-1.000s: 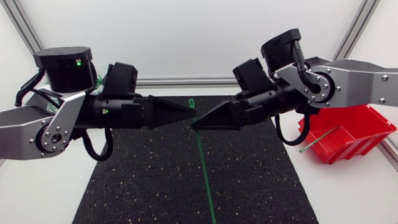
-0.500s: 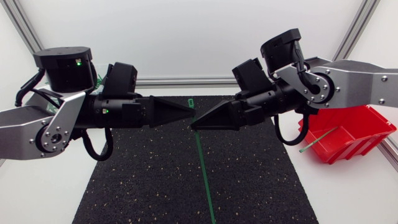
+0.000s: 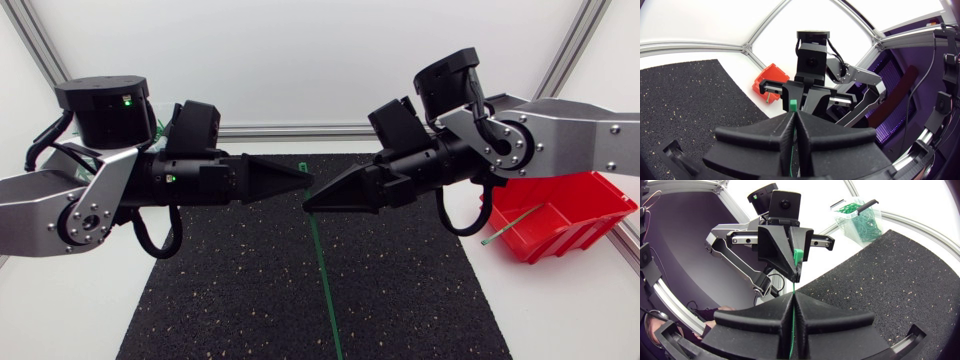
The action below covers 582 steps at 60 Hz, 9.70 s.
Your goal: Take a green cable tie from the red box, thread the tail through the head to close it, then place it in the transparent bin on the left.
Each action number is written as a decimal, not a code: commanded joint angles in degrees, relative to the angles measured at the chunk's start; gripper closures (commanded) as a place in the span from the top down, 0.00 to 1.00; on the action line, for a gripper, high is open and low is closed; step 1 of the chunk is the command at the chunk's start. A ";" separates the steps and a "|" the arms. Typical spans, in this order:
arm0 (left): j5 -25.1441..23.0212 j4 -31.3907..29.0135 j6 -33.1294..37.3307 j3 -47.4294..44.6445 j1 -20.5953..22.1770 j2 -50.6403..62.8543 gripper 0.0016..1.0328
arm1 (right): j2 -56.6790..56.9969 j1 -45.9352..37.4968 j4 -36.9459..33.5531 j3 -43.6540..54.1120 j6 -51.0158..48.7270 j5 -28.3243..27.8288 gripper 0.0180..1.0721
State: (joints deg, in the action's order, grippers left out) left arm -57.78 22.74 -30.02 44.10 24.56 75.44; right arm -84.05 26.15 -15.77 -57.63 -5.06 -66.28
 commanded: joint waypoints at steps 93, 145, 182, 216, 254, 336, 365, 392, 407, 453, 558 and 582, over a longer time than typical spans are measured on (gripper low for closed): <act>0.91 -0.86 -0.83 0.29 0.32 -0.73 0.04 | -0.06 1.53 2.76 2.69 2.60 1.51 0.06; -12.36 -17.29 -2.15 10.31 -13.57 4.28 0.04 | 4.25 -3.39 1.18 0.06 -19.81 21.28 0.97; -17.46 -17.38 -0.83 13.30 -12.25 13.51 0.04 | 1.79 -1.45 10.32 4.89 -56.11 41.06 0.97; -17.46 -17.56 -0.57 14.00 -13.48 14.65 0.04 | 3.81 1.80 30.54 10.69 -91.00 37.19 0.97; -18.42 -20.98 -0.92 16.28 -14.36 17.11 0.04 | 6.53 20.43 52.60 31.26 -106.56 41.23 0.97; -18.33 -21.16 -0.83 15.49 -13.13 17.29 0.04 | 6.88 33.00 55.94 41.81 -103.57 40.18 0.26; -18.33 -21.07 -0.04 14.44 -13.13 16.49 0.04 | 9.87 31.06 56.73 40.05 -94.87 38.42 0.06; -18.33 -19.58 1.10 11.71 -12.78 14.56 0.04 | 11.98 24.39 55.41 38.47 -59.80 31.21 0.05; -18.07 -19.58 1.46 10.75 -11.90 13.24 0.04 | 10.49 22.19 53.74 37.32 -49.17 29.28 0.05; -16.05 -13.69 2.33 5.03 -10.76 8.50 0.04 | 16.02 23.07 12.96 20.62 -12.78 23.48 0.05; 7.07 14.70 9.98 -17.38 1.72 -14.09 0.04 | 16.46 10.15 13.13 7.26 62.63 -0.60 0.05; 17.70 14.88 19.03 -19.66 7.17 -18.75 0.04 | 14.97 7.25 10.41 7.79 67.02 -1.83 0.06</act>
State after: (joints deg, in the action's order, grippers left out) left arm -41.25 36.51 -13.69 25.87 30.98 58.72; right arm -67.61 34.15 -4.23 -49.19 60.07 -67.31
